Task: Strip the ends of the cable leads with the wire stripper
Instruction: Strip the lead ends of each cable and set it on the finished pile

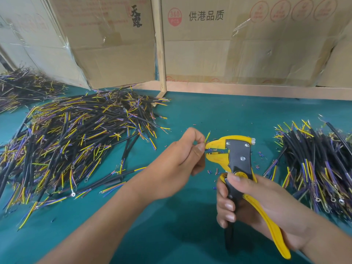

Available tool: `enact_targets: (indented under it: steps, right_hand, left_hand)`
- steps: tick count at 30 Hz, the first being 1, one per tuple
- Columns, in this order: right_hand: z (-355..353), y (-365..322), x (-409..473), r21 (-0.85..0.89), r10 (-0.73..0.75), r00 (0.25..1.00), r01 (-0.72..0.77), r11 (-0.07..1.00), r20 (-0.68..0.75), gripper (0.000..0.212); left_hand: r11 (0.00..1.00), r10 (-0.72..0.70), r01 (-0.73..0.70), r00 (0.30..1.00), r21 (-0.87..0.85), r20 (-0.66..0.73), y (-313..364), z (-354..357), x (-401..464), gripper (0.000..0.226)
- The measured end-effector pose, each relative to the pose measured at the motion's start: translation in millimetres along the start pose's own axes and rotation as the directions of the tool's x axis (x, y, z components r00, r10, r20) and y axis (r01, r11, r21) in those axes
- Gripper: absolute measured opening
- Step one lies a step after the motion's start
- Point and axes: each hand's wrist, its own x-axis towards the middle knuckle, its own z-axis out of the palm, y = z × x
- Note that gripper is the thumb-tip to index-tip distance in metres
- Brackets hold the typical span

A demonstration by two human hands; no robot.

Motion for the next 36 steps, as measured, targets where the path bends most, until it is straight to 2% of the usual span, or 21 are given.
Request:
enact_targets:
  steps: [11, 18, 23, 28, 36]
  right_hand:
    - [8, -1, 0, -0.034, 0.021, 0.996, -0.024, 0.999, -0.088, 0.046]
    - [10, -4, -2, -0.032, 0.027, 0.993, -0.031, 0.999, -0.111, 0.049]
    - [13, -6, -3, -0.02, 0.018, 0.99, -0.021, 1.0, -0.137, 0.049]
    - [14, -8, -6, -0.039, 0.029, 0.992, -0.034, 0.999, -0.125, 0.048]
    - [18, -10, -9, -0.093, 0.033, 0.992, -0.045, 0.995, -0.125, 0.045]
  left_hand:
    - [0.999, -0.037, 0.037, 0.999, -0.002, 0.032, 1, 2, -1, 0.018]
    - [0.994, -0.074, 0.077, 0.997, -0.079, 0.038, 5, 1, -1, 0.018]
    - [0.998, -0.041, 0.038, 0.997, 0.043, 0.072, 5, -7, 1, 0.008]
    - [0.972, 0.07, -0.098, 0.989, 0.214, 0.133, 1, -24, -1, 0.015]
    - [0.979, 0.064, -0.095, 0.983, 0.183, 0.171, -3, -35, -1, 0.023]
